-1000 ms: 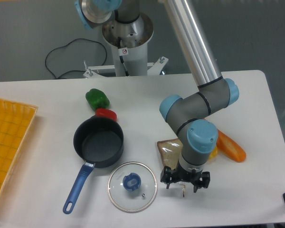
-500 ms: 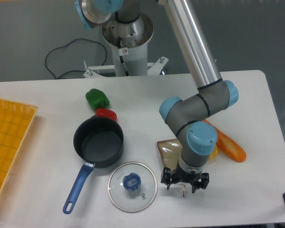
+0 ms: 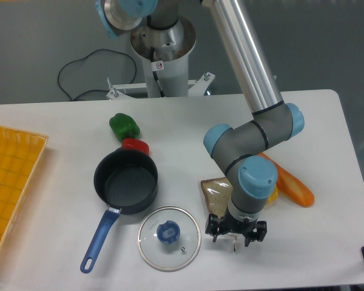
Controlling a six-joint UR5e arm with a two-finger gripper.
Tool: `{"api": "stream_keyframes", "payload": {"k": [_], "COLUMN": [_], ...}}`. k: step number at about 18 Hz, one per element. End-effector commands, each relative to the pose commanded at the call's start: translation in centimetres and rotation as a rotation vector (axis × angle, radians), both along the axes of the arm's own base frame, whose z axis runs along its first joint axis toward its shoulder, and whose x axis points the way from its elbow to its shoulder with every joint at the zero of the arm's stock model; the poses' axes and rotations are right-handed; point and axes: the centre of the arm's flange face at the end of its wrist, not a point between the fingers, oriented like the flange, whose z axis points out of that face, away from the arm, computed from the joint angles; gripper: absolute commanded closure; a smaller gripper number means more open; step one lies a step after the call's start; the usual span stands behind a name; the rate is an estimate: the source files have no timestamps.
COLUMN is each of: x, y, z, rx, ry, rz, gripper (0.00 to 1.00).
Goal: Pick up the toast
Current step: 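Hold the gripper closed on the bagged toast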
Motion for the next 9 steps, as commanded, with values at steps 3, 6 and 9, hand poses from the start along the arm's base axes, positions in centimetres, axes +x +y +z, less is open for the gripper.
{"api": "stream_keyframes", "payload": {"k": [3,6,9], "x": [0.01,0.02,0.05], "y": [0.01,0.01,-0.02], "z": [0.0,-0.12,-0.19], "rx": [0.001,0.0,-0.001], "ry": [-0.001,-0.004,-0.005], "rz": [0.0,0.003,0.001], "gripper": [0.17,0.31,0.33]}}
